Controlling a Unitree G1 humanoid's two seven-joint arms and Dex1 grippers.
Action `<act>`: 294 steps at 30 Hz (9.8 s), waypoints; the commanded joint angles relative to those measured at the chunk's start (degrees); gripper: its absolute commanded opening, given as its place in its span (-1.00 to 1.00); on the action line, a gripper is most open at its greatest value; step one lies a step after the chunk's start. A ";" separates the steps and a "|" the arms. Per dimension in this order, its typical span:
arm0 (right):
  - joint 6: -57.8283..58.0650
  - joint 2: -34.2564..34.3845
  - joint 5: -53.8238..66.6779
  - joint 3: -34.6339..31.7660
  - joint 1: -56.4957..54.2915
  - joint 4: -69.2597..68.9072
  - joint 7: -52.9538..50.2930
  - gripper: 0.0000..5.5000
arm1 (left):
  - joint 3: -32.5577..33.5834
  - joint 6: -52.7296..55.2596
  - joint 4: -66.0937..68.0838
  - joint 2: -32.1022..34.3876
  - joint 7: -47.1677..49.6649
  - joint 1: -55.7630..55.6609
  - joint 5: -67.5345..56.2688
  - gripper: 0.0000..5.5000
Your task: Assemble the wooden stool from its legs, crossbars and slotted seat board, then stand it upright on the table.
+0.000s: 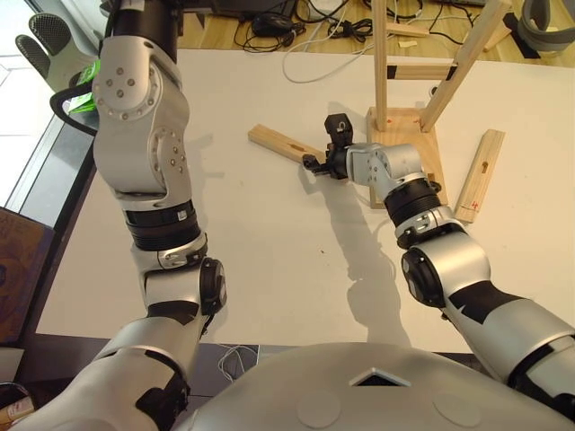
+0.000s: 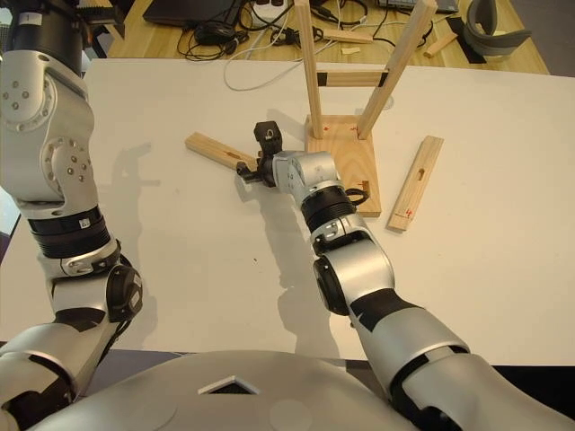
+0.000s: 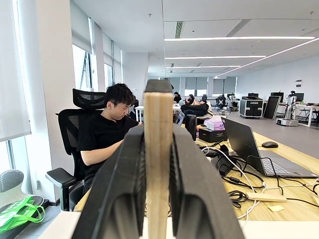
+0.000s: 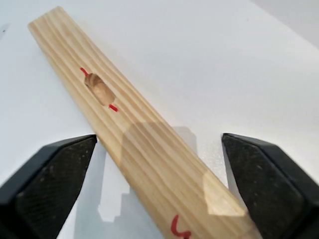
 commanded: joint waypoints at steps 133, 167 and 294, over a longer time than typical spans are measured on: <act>-18.38 -25.74 21.12 -31.92 50.80 -50.58 -4.34 -1.00 | -12.03 -28.71 43.11 -10.27 -26.60 8.11 3.13 -0.86; -15.19 -24.87 17.17 -30.18 46.02 -48.30 -2.17 -1.00 | -11.77 -55.25 70.35 -12.42 -32.11 -4.78 7.66 -0.86; -23.60 -17.99 7.76 -23.99 48.63 -48.29 -0.36 -1.00 | -15.22 -13.21 51.79 -20.48 -7.48 -10.85 12.29 -0.29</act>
